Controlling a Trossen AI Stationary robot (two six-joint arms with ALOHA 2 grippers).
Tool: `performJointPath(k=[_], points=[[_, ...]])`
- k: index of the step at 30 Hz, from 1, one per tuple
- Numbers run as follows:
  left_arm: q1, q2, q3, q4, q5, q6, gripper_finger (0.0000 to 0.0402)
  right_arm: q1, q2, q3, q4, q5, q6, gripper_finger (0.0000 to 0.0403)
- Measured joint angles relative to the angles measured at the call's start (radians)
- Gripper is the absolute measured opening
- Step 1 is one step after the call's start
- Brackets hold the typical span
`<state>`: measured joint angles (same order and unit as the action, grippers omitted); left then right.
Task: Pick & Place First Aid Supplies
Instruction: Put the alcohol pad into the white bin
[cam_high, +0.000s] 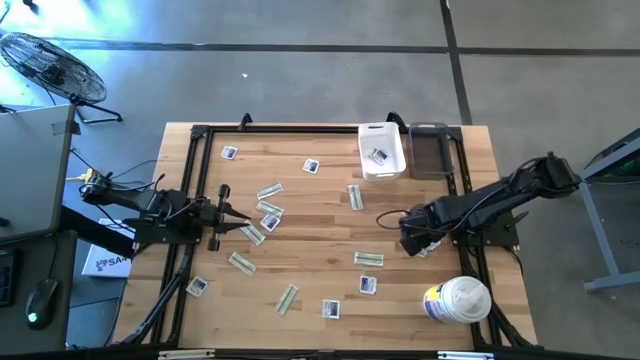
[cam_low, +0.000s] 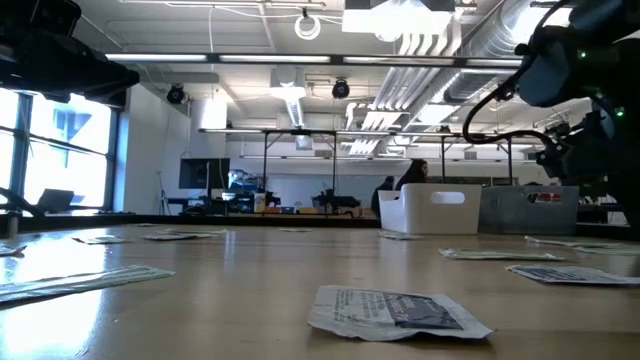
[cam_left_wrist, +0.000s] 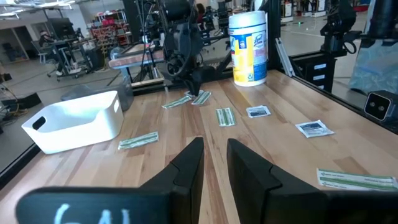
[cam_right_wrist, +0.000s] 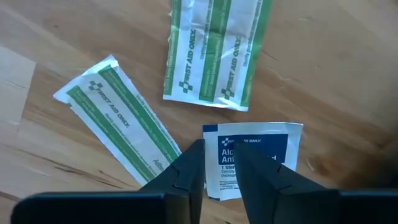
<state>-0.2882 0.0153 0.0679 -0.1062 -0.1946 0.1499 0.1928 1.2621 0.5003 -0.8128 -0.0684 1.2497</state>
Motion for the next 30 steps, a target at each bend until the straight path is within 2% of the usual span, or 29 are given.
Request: performJointPath(k=[20,30], points=[[0.0,0.0,0.0,0.0,0.0,0.0,0.0069,0.001,0.001,-0.005,-0.003,0.122,-0.025,0.0079],[0.0,0.0,0.0,0.0,0.0,0.0,0.0069,-0.001,0.001,-0.005,-0.003,0.192,-0.044,0.0006]])
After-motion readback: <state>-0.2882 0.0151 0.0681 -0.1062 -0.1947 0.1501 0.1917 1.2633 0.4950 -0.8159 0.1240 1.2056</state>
